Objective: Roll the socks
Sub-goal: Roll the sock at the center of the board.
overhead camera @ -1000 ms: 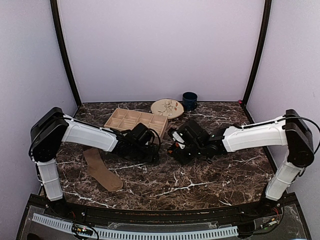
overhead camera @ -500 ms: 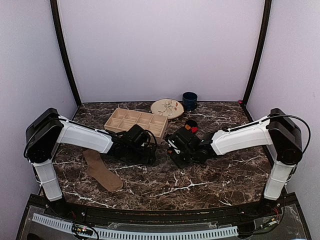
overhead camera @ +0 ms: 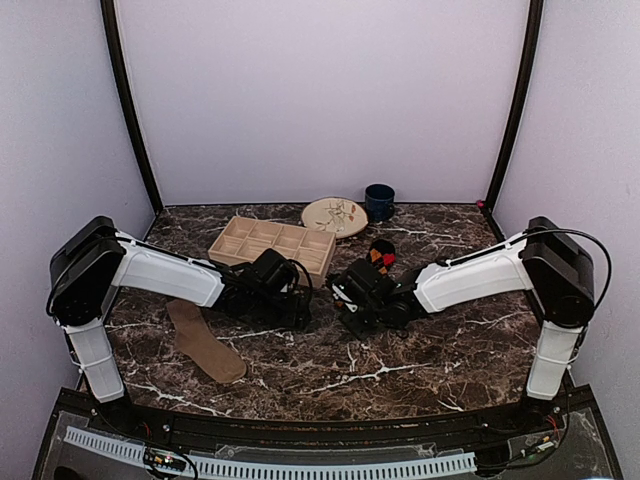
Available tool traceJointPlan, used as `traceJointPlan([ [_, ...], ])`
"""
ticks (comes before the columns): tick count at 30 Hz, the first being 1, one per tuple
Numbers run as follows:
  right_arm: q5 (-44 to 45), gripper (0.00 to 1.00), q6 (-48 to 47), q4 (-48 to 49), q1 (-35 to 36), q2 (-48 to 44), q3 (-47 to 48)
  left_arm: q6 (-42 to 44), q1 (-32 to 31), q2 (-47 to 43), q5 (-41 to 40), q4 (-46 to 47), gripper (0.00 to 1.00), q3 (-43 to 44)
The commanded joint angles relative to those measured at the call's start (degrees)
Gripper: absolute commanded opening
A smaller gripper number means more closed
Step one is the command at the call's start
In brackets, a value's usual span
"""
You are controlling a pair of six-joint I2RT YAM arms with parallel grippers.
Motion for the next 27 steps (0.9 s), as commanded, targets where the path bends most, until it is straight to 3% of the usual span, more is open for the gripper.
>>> traceJointPlan([
  [1,0.3,0.55,-1.7,2.4,-0.1,1.5,0.3,-0.4,0.9,0.4,1.3,-4.7,0.76,-2.6],
  [17,-2.5,0.51,-4.2,2.2,-3.1,5.0,2.2,0.1,2.0,0.6,1.8,-4.3,0.76,-2.8],
  [27,-4.7,0.35,-5.0,0.2,-4.6,7.0,3.3,-0.5,3.0,0.7,2.6,-3.8,0.76,-3.6],
])
